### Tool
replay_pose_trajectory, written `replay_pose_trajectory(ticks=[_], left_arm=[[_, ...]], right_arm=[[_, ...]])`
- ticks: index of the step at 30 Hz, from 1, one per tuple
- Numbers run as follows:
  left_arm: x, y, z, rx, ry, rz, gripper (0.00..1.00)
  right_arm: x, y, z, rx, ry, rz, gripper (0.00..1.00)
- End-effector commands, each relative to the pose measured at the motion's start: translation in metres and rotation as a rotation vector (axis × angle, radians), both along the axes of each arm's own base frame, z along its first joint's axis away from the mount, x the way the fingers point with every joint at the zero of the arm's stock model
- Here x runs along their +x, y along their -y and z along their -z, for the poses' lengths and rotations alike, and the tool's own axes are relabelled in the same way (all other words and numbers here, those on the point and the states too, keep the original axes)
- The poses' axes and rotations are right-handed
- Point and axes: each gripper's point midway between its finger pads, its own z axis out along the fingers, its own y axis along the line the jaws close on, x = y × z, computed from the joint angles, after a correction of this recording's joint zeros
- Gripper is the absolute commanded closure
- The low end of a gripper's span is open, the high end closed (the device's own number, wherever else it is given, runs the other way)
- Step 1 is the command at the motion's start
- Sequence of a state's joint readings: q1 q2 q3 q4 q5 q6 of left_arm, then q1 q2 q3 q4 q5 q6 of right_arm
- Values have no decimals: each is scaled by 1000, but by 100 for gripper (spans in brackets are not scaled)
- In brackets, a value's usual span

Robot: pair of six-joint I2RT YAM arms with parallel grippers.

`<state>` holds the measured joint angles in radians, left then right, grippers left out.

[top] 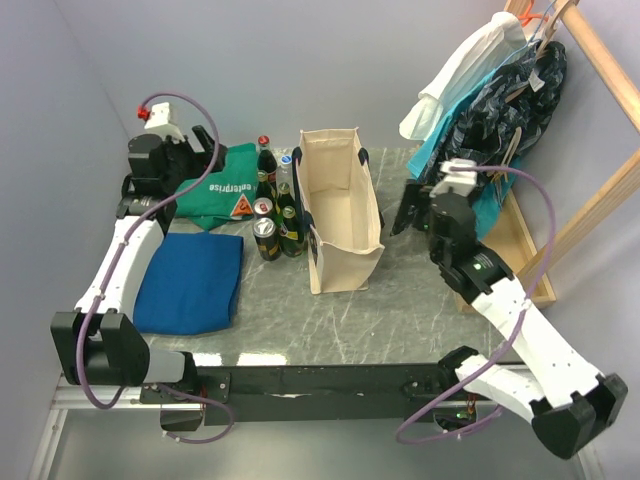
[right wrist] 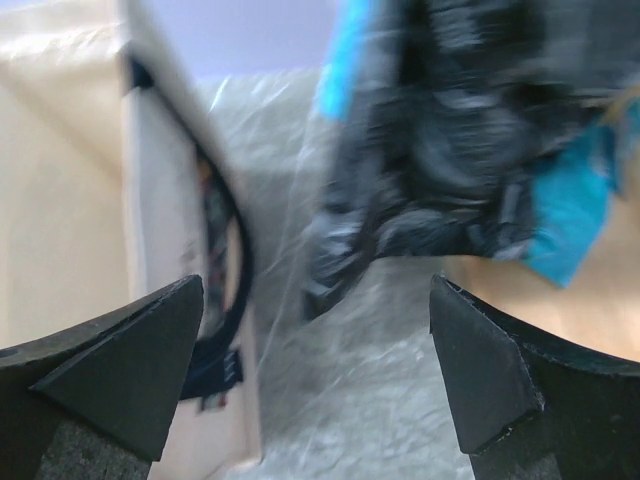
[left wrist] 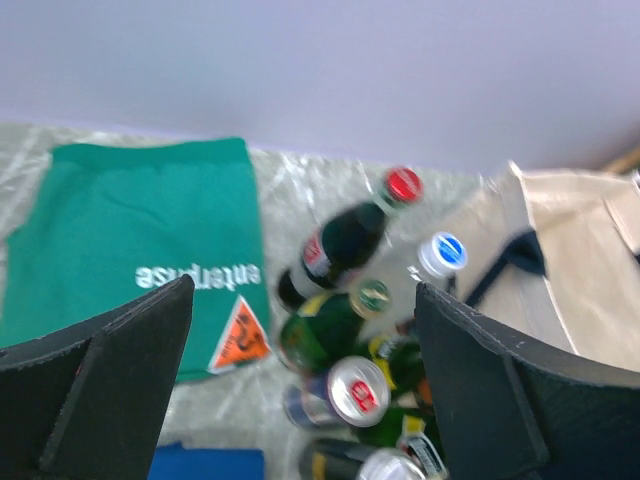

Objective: Take the beverage out of the canvas bag
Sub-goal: Reset both arms

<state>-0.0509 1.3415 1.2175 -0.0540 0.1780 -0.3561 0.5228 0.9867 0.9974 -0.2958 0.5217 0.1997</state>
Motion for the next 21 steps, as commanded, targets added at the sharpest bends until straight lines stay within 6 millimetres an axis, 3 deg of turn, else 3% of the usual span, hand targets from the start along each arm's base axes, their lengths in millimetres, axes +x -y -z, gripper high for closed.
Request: replay_pose_trajectory(ticks=[1,2,4,6,7,12,13,15,16,17,19,20,21], left_arm=[[14,-14,-1,-7,55,-10,4],[16,-16,3,4,53,-13,4],[24,-36,20,11,21,-44,4],[29,-47,39,22,-5,-58,4],[30,-52,44,23,-13,-67,3],[27,-61,79,43,-49,-99,4],[24,-60,82,45,-45,-93,4],[18,-61,89,38,-12,-107,4],[13,-59,92,32,-4,-103,4],[8,-59,88,37,25,-109,4],[-3,-52,104,66,23,-129,4],[-8,-56,101,97,42,-172,4],[-15,-54,115,116,22,-187,4]], right_arm=[[-1,40,-29,91,167,144,0],[-1,50,-16,79,165,178,0],[-6,72,-24,104,242,289,0],[-11,91,-10,92,246,368,0],[-11,97,-12,101,270,394,0],[-10,122,25,72,237,532,0],[-6,119,29,84,244,515,0],[0,116,54,67,209,492,0],[5,111,56,77,228,465,0],[7,106,75,58,195,433,0],[11,103,79,71,229,409,0],[9,102,96,59,212,403,0],[9,102,99,60,218,400,0]])
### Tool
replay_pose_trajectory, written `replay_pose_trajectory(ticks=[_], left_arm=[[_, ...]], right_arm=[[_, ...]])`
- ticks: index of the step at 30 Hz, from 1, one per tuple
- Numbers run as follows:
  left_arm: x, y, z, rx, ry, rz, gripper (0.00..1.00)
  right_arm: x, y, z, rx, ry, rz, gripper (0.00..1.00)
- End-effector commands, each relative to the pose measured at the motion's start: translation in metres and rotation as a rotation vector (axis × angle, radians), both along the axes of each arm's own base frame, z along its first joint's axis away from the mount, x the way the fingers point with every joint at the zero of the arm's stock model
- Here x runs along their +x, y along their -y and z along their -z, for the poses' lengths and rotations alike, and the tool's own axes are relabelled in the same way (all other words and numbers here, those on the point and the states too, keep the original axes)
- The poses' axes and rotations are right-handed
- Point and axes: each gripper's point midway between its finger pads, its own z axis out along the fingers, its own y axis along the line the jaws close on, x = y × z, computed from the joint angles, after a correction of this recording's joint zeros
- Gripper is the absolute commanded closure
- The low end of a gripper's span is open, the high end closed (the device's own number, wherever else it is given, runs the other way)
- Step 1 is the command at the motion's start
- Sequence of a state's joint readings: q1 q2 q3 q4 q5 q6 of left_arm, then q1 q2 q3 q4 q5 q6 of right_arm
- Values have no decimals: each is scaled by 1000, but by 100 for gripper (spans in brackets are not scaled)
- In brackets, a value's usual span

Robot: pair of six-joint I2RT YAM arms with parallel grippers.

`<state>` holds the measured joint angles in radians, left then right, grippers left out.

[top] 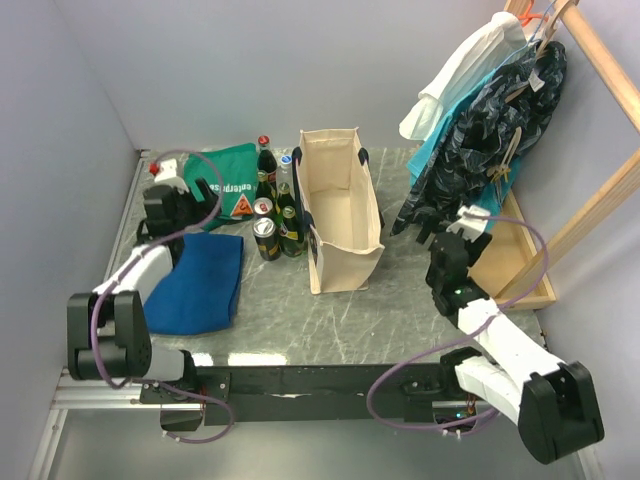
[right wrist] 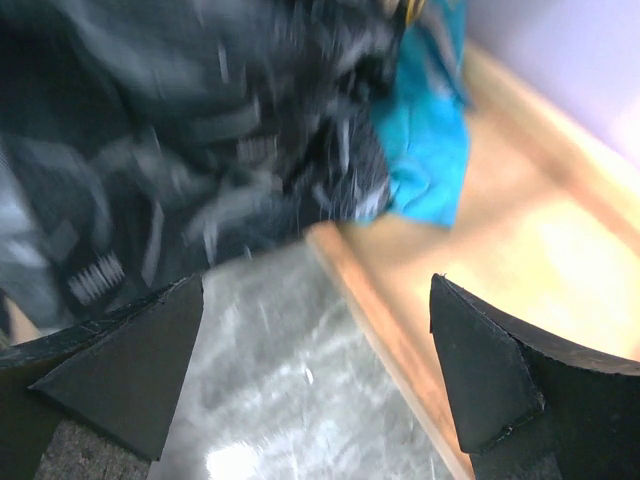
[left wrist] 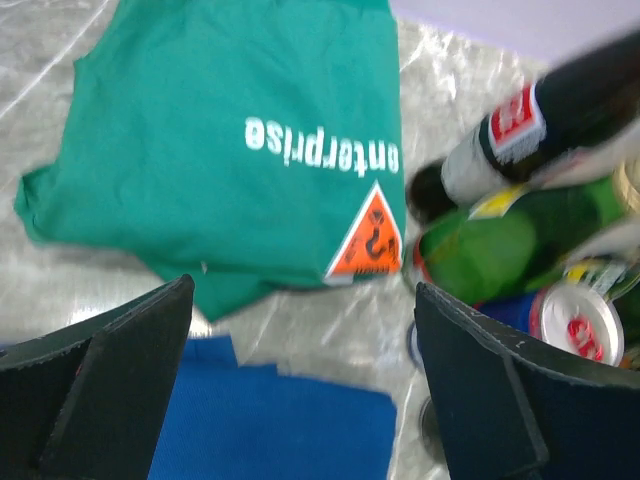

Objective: Take the beverage out of the canvas bag
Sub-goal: Reset both arms

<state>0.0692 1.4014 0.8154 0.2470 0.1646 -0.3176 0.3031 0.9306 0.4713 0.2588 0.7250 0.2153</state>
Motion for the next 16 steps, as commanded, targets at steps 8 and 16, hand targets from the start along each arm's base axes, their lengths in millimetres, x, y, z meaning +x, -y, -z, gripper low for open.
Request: replay_pose_trajectory(ticks=[8,16], left_arm=[[-31,25,-9,114,142,-32,4],[-39,18,10,127,118,-70,4]], right_arm=[[13,-2,17,28,58,11,0],[8,3,44,53,58,60,0]])
